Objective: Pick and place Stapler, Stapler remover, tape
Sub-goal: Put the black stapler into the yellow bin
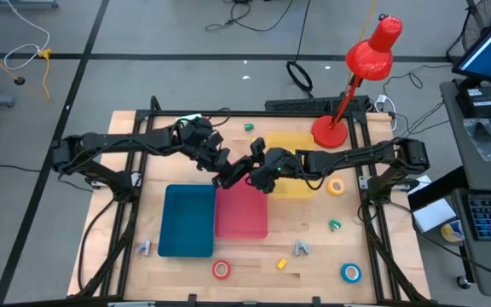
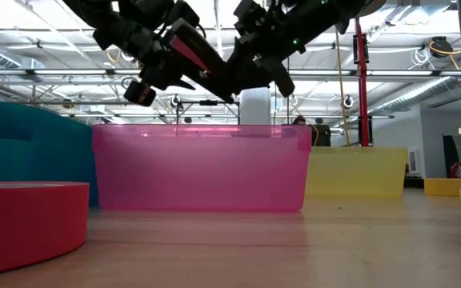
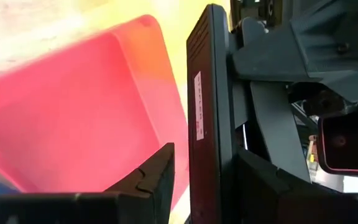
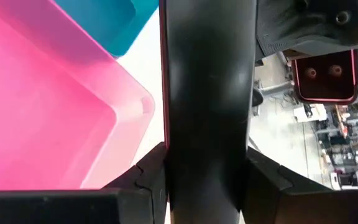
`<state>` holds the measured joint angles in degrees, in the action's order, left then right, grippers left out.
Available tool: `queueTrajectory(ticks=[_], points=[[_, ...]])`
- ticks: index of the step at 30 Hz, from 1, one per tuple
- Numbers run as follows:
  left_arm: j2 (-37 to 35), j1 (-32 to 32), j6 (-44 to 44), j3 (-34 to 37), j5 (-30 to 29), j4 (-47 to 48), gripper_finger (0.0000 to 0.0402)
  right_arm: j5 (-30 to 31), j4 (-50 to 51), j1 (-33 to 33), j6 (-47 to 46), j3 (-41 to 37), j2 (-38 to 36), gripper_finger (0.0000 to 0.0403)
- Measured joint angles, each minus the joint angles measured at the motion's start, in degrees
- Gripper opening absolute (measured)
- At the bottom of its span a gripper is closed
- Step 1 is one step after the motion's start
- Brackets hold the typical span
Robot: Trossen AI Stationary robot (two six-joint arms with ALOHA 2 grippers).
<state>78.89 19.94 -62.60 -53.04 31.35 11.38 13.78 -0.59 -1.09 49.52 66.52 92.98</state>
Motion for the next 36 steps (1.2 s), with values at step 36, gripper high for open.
queueTrajectory(ticks=[36], points=[[-0.4,10.8,8.5,0.0,-5.1,-5.7,0.0145,7.4,40.0,-6.7,-53.8,-0.3,-9.3,0.0131]])
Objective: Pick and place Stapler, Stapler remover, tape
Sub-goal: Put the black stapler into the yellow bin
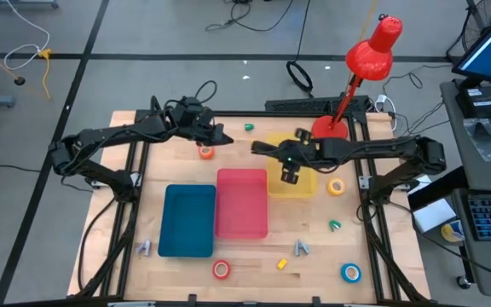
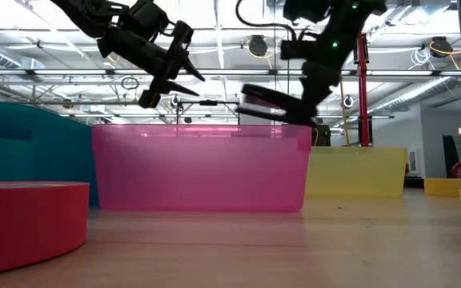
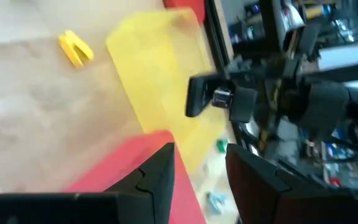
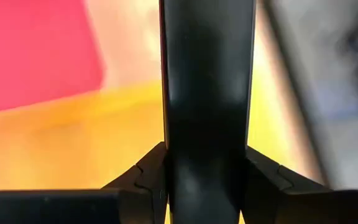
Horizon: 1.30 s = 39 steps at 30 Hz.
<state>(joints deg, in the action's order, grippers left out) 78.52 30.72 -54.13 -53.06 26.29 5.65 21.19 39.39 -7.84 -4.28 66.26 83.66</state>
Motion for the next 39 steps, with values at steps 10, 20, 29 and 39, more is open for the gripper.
queueTrajectory(ticks=[10,20,29,39], points=[[0.0,0.4,-0.1,0.0,-2.9,0.0,0.0145,-8.3,11.0,-7.3,-30.9,0.0,0.1,0.0131],[0.0,0.3,0.9,0.0,-5.2,0.0,0.0145,-15.4,11.7,-9.7,-47.7,0.0,0.1,0.0130],[0.0,0.3,3.2,0.0,-9.2,0.0,0.0145,-13.7,12.5,-7.2,-59.7,-2.1,0.1,0.0130],[0.0,0.4,5.4,0.0,-12.9,0.0,0.0145,-12.4,10.9,-4.3,-69.7,-8.6,0.1,0.0130]])
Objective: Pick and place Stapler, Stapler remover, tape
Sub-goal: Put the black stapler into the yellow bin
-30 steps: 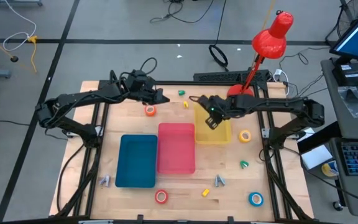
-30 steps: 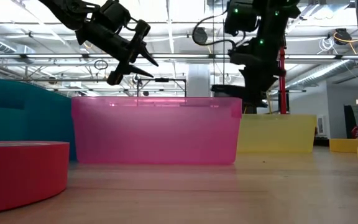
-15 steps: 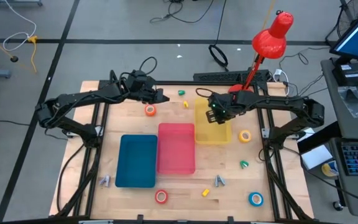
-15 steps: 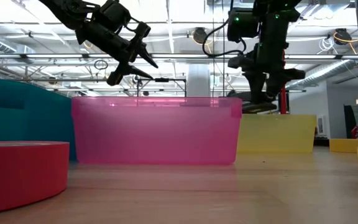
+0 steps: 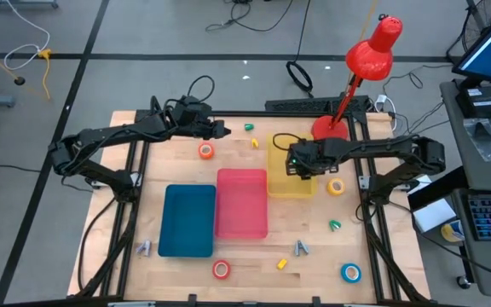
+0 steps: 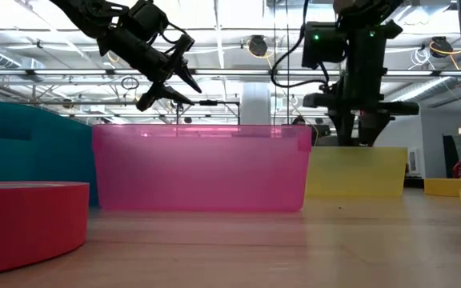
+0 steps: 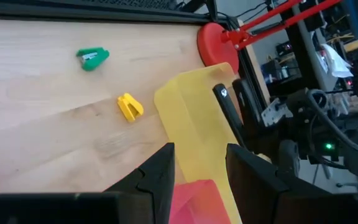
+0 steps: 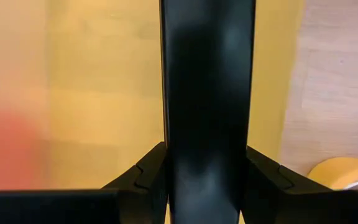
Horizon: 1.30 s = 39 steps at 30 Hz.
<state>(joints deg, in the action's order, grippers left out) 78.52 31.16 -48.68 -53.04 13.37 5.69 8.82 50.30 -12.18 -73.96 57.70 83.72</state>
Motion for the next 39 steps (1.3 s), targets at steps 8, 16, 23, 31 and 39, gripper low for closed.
queueTrajectory(ticks=[8,16,23,31,39], points=[[0.0,0.1,2.2,0.0,0.0,0.0,0.0145,-3.2,-9.5,0.3,-0.4,-4.3,0.0,0.0137],[0.0,0.1,2.2,0.0,0.0,0.0,0.0145,-1.5,-10.0,0.2,-0.3,-4.4,0.0,0.0139],[0.0,0.1,2.2,0.0,0.0,0.0,0.0145,-1.4,-10.8,0.2,1.6,-4.4,1.3,0.0144],[0.0,0.1,2.3,0.0,0.1,0.0,0.0145,-2.9,-12.8,-0.2,3.4,-4.4,2.5,0.0162],[0.0,0.1,2.3,0.0,0.1,0.0,0.0145,-2.8,-12.8,-0.6,4.4,-4.4,2.5,0.0189]])
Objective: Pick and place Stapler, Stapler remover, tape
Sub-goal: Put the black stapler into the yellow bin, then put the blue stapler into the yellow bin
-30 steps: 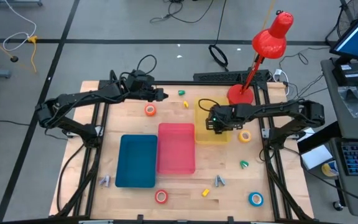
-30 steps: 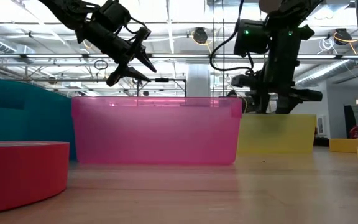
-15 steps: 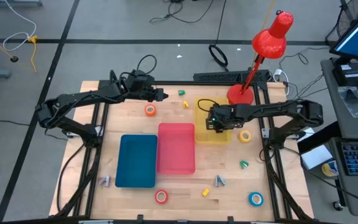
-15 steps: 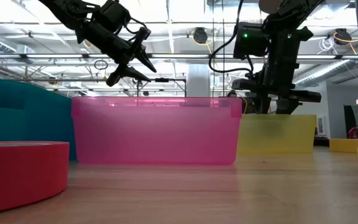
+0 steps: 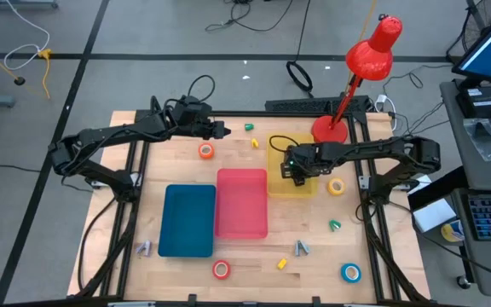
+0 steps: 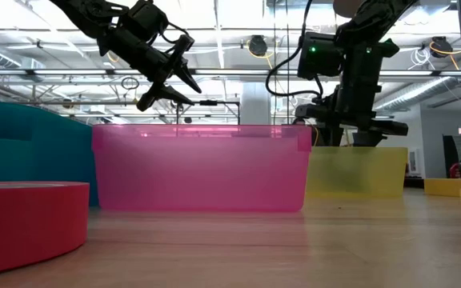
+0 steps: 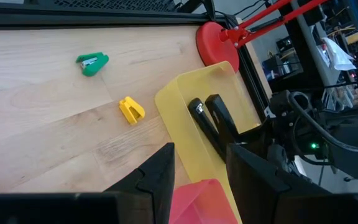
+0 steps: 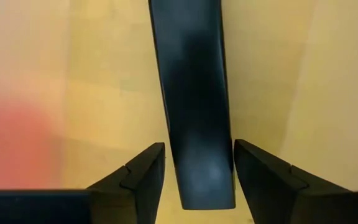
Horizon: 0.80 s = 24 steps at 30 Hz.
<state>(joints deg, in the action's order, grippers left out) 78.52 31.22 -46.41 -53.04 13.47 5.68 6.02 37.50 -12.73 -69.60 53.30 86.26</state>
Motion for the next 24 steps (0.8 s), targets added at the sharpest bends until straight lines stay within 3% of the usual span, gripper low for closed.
queueTrajectory(ticks=[10,24], points=[[0.0,0.0,2.7,0.0,0.2,0.0,0.0145,-1.8,1.5,0.0,2.5,0.0,-2.9,0.0197],[0.0,-1.5,8.2,0.0,3.5,0.2,0.0145,-4.8,5.9,1.6,9.0,0.0,-18.7,0.0176]])
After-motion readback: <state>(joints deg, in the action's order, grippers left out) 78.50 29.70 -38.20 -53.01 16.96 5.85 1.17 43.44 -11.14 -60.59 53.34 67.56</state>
